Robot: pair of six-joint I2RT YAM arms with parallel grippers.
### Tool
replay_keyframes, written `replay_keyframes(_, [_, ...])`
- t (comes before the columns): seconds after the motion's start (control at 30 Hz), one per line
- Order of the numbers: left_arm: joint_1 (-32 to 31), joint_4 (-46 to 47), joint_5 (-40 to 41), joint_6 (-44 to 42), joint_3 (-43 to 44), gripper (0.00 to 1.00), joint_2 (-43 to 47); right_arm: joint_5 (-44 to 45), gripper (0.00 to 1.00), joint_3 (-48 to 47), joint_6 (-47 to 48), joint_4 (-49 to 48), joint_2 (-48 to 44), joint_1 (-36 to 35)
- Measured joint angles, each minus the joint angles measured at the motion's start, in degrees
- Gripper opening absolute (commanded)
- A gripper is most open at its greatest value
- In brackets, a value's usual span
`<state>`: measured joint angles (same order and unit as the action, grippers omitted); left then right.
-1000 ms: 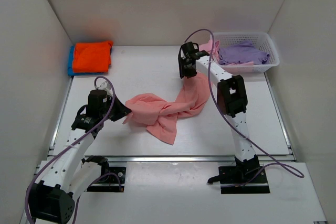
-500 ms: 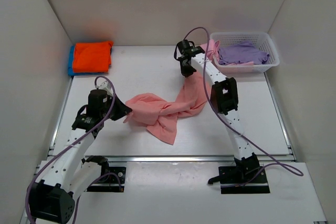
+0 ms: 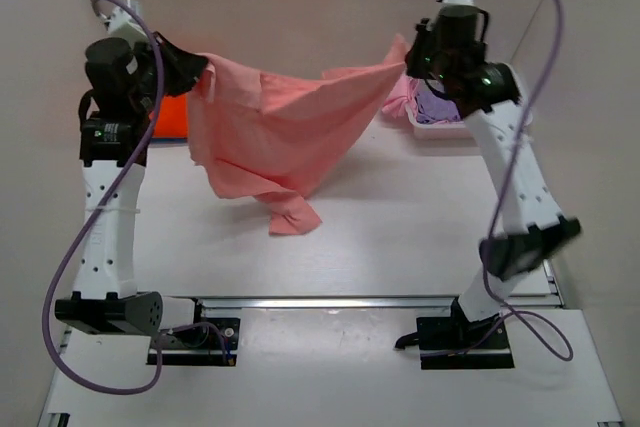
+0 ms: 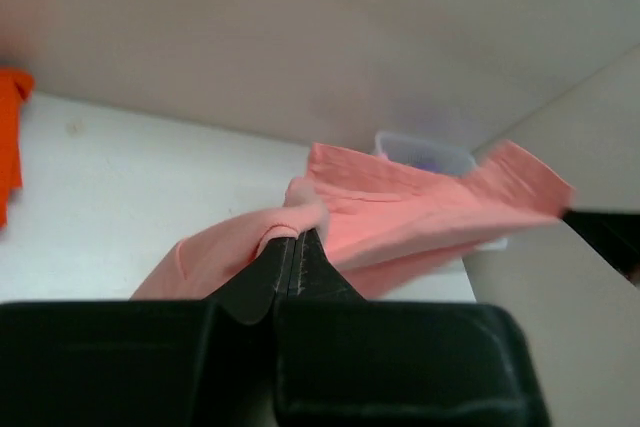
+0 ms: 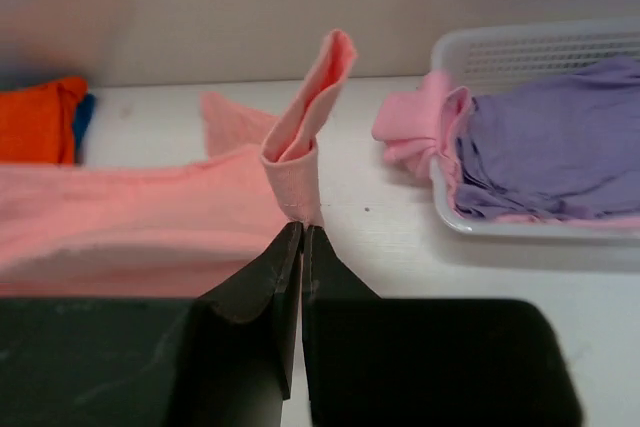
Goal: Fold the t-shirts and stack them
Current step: Flatten out the tshirt
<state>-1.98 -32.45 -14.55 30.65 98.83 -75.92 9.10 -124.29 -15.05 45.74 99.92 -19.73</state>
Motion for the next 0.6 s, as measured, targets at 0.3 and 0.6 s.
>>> replay_keyframes(0.3, [-0.7, -6.8, 9.6, -3.5, 3.8, 0.00, 9.3, -4.7, 0.00, 31.3, -1.8, -11.3, -35.0, 5.1])
replay_keyframes(0.6, [-6.8, -8.9, 23.1, -8.7, 11.4, 0.00, 13.1, -16.8, 0.00, 40.9, -6.3, -14.1, -39.1, 13.9])
